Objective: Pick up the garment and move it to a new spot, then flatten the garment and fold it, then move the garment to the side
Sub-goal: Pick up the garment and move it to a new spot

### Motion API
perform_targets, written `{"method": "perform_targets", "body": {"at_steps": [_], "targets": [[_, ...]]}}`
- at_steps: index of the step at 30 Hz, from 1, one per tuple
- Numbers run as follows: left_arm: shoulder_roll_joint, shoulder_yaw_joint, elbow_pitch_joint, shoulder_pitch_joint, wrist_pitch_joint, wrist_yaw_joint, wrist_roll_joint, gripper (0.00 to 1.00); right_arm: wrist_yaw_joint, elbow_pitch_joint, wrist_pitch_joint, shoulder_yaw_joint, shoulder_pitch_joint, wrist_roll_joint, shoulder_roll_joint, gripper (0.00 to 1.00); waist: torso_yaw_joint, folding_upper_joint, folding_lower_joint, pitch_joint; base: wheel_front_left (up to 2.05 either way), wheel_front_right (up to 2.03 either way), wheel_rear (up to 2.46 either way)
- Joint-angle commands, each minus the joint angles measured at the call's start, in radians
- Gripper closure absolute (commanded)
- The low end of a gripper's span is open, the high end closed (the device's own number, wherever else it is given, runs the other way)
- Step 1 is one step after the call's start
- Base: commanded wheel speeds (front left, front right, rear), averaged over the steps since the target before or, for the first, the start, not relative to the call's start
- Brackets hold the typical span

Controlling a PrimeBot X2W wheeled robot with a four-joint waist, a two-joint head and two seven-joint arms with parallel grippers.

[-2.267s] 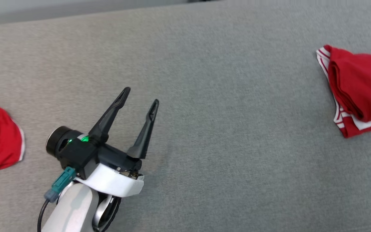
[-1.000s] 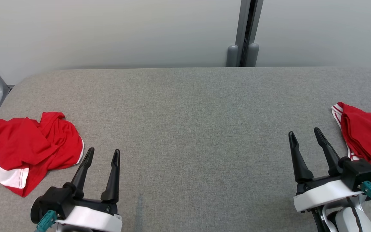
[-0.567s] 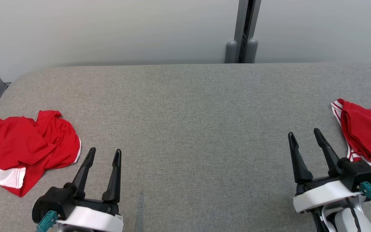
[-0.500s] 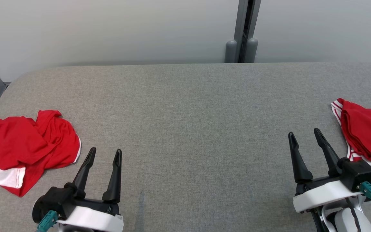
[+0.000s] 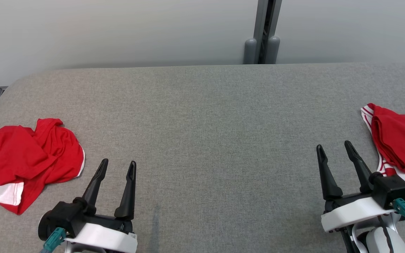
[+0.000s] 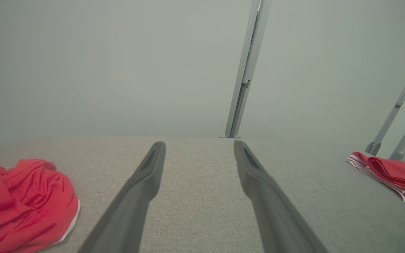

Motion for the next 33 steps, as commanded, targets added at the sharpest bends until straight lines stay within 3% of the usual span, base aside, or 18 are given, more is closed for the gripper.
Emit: {"method": "perform_targets", "body": {"at_steps": [1, 11, 20, 33], "targets": [[0.003, 0.0, 0.0, -0.01, -0.001, -0.004, -0.004, 0.0, 0.0, 0.003, -0.005, -0.005, -0.004, -0.008, -0.001, 0.0, -0.001, 0.0, 0.0, 0.001, 0.0, 0.0, 0.0], [0.003, -0.021, 0.017, -0.028, -0.001, -0.004, 0.019, 0.0, 0.0, 0.011, -0.005, -0.004, -0.001, -0.015, 0.0, 0.0, 0.035, 0.0, 0.0, 0.022, 0.0, 0.0, 0.0], [0.003, -0.012, 0.01, -0.058, -0.001, 0.004, -0.052, 0.0, 0.0, 0.01, -0.005, 0.037, -0.032, -0.021, 0.002, 0.0, 0.185, 0.0, 0.0, 0.068, 0.0, 0.0, 0.0], [0.003, 0.055, 0.004, -0.034, -0.001, 0.007, -0.042, 0.0, 0.0, 0.01, -0.005, 0.094, -0.032, 0.013, 0.003, 0.0, 0.367, 0.0, 0.0, 0.024, 0.0, 0.0, 0.0]]}}
